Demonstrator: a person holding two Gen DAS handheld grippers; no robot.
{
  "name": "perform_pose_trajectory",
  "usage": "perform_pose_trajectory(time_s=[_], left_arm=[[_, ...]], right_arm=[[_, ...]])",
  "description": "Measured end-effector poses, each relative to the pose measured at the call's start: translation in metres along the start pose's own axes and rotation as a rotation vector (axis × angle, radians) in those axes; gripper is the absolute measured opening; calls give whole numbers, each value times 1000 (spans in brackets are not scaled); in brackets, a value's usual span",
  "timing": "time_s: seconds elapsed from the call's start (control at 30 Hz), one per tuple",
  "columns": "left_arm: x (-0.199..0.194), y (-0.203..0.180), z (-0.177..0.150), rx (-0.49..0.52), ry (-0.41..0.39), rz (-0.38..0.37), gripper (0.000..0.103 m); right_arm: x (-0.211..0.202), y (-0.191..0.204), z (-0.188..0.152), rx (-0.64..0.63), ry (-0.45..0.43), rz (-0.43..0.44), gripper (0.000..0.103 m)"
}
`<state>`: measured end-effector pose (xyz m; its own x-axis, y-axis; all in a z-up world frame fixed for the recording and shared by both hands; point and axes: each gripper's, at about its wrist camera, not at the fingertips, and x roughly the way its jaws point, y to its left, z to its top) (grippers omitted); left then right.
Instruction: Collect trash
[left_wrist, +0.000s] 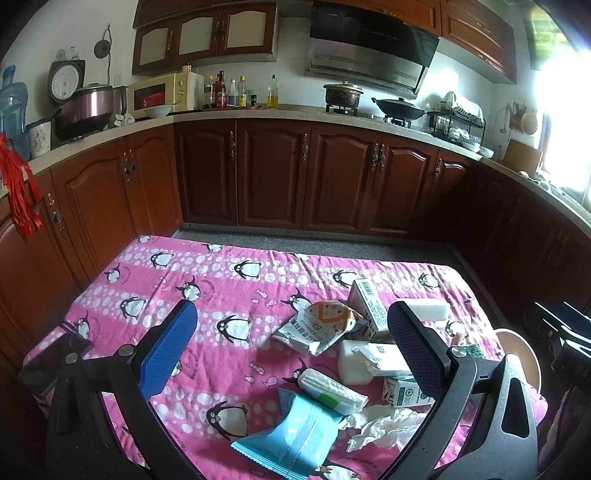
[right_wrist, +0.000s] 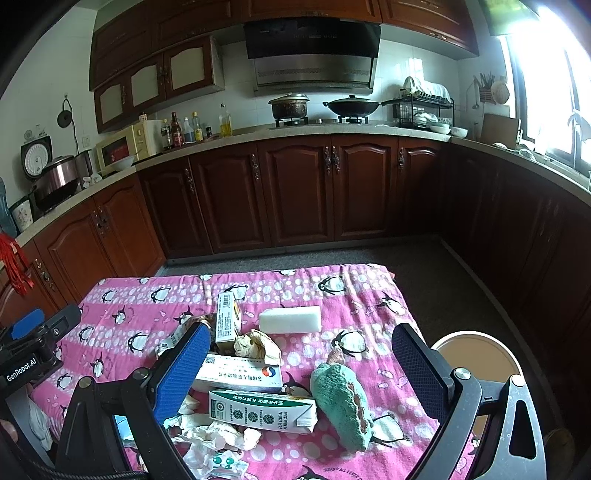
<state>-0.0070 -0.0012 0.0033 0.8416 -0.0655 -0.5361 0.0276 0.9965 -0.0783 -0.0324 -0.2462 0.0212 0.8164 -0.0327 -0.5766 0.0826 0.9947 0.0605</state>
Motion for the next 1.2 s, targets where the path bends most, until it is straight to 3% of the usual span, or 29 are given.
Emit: perform_pose_trajectory(time_s=[1.2], left_arm=[[-3, 3, 0, -2, -2, -5, 102]], right_arm=[[2, -3, -3, 8, 8, -9, 98]])
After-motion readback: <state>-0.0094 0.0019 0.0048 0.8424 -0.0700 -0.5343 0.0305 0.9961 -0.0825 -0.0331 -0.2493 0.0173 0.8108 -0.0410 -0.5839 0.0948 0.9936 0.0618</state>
